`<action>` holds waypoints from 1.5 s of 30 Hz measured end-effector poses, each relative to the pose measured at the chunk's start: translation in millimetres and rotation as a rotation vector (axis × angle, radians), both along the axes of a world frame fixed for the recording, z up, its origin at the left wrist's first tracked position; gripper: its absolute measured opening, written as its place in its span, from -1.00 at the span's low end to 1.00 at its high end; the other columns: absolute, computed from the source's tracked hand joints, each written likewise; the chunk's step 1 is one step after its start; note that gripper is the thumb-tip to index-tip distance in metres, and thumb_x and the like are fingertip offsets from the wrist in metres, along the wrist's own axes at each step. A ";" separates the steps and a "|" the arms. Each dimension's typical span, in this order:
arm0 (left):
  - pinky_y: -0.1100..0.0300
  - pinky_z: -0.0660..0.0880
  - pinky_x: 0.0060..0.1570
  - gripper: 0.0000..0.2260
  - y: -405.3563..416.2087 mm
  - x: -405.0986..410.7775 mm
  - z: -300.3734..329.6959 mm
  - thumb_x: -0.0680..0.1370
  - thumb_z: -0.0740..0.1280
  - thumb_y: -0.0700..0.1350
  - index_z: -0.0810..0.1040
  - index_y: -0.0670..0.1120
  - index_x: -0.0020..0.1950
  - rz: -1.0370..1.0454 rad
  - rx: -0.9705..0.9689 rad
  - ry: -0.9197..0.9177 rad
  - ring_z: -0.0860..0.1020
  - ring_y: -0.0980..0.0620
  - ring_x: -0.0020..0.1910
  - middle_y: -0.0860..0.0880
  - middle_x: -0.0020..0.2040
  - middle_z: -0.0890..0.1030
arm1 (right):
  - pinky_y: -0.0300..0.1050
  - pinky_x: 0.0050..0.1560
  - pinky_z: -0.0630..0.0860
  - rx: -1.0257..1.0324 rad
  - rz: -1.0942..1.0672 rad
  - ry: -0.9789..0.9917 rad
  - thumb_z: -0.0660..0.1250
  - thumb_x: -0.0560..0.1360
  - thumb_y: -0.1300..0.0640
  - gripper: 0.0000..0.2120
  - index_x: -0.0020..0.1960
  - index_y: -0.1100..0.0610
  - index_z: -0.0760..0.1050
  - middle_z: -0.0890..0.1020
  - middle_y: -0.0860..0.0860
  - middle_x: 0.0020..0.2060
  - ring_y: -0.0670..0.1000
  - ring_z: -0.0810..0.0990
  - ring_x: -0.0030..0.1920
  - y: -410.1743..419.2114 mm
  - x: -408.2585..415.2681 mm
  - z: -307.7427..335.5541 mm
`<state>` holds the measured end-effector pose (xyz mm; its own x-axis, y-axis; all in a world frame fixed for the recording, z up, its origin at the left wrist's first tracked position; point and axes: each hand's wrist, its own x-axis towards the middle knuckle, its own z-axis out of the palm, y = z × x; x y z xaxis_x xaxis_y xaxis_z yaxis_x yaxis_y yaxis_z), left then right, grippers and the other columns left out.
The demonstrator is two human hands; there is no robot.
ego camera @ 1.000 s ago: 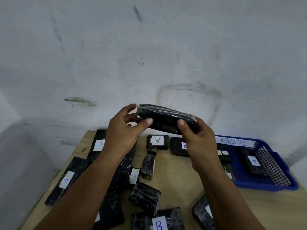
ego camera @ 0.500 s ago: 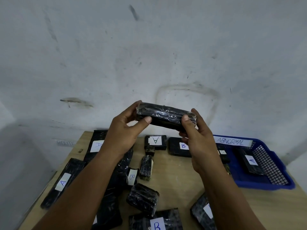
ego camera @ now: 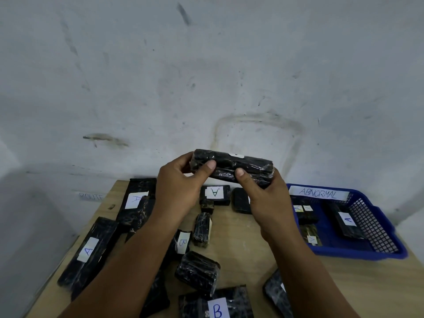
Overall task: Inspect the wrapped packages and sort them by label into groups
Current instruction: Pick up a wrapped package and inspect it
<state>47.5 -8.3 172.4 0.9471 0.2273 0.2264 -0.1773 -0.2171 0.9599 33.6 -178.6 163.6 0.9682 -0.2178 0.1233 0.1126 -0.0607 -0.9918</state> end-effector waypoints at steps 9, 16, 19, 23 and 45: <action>0.22 0.58 0.10 -0.55 -1.1 4.2 -12.4 0.39 0.63 -0.04 0.61 0.03 0.24 0.095 -0.012 -0.009 0.64 0.23 0.06 0.16 0.05 0.69 | -0.03 0.34 0.51 -0.088 0.072 0.092 0.41 0.38 -0.37 -0.19 0.58 -0.24 0.29 0.59 -0.29 0.17 -0.16 0.56 0.26 -3.4 -1.9 4.9; 0.35 0.44 0.24 -0.34 4.1 4.4 -12.1 0.39 0.60 0.04 0.48 0.15 0.46 -0.025 0.020 0.017 0.55 0.39 0.20 0.23 0.16 0.65 | -0.36 -0.04 0.59 0.129 -0.034 0.080 0.39 0.63 0.03 -0.53 0.52 -0.10 0.45 0.69 -0.09 0.17 -0.18 0.70 0.12 -5.0 1.6 1.1; 0.19 0.50 0.26 -0.39 2.6 2.3 -10.4 0.36 0.52 0.24 0.54 0.15 0.39 -0.016 -0.094 0.116 0.61 0.28 0.17 0.16 0.12 0.69 | -0.46 -0.17 0.56 0.102 -0.028 0.069 0.37 0.64 0.12 -0.49 0.56 -0.03 0.39 0.68 -0.12 0.10 -0.34 0.69 -0.07 -8.7 2.6 -1.8; 0.02 0.58 0.27 -0.61 6.9 8.5 -15.1 0.47 0.55 0.00 0.64 -0.02 0.27 0.060 -0.179 0.128 0.69 0.19 0.07 0.08 0.04 0.74 | -0.42 -0.11 0.53 0.089 0.014 0.087 0.42 0.58 -0.04 -0.30 0.65 -0.06 0.22 0.63 -0.23 0.03 -0.40 0.65 -0.10 -8.7 -0.1 -3.8; 0.46 0.35 0.15 -0.28 -14.5 -8.8 -22.3 0.40 0.59 0.11 0.43 0.05 0.51 0.013 0.048 0.039 0.46 0.46 0.19 0.39 0.18 0.50 | -0.23 0.16 0.62 0.089 -0.037 0.004 0.53 0.51 0.09 -0.37 0.52 -0.08 0.38 0.73 -0.14 0.09 -0.22 0.68 0.12 -1.7 -4.6 -10.6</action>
